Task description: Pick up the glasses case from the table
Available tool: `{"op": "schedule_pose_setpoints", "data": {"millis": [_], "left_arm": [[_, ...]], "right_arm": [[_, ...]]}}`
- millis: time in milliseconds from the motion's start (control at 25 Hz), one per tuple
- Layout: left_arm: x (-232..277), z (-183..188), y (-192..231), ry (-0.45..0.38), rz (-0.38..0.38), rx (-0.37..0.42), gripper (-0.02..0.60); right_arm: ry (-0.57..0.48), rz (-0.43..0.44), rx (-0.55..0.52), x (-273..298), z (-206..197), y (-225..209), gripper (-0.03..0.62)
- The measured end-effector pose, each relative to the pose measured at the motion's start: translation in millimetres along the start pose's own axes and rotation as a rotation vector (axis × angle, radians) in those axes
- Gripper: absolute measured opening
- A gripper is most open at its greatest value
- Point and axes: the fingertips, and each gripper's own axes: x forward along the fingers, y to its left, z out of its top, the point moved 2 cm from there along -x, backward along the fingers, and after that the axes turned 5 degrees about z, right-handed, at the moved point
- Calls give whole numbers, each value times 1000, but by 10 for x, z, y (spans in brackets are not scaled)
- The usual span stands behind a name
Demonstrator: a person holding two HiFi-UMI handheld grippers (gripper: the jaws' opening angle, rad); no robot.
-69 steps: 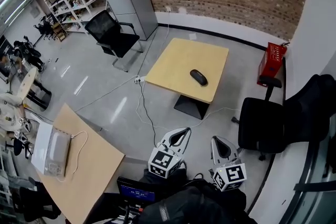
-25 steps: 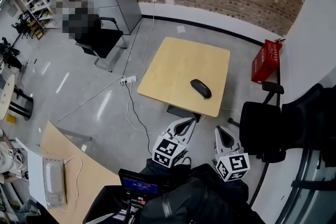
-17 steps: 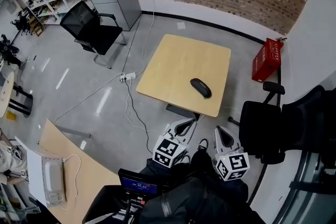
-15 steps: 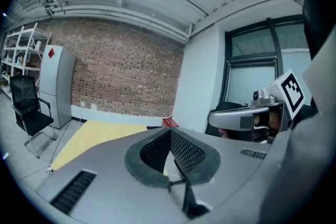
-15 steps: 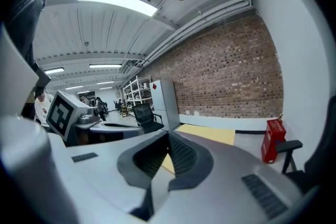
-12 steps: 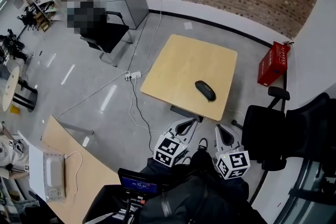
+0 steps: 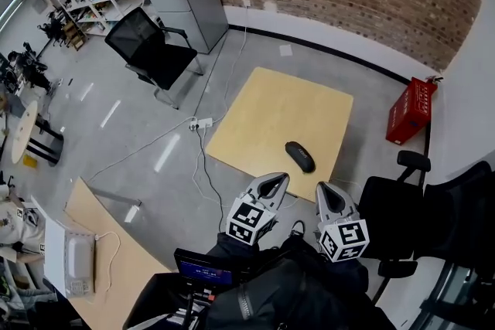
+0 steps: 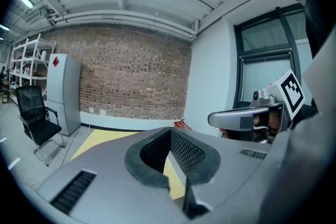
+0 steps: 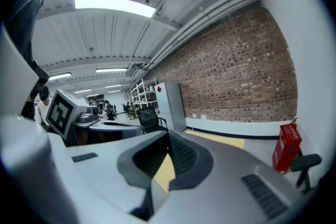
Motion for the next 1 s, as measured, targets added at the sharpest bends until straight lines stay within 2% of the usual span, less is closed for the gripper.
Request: {"op": "schedule_pose_setpoints", "data": {"millis": [600,840,1000], "left_arm": [[815,56,3,84,55,0,0],[939,-66,87,121,77,-7,0],[950,-273,182,149,90,-37,0]], "right_arm": [[35,59,101,316,-107,-897,3],[53,67,118,467,-183,-1093,3],[96,76,116,610,-352,-1104,3]]}}
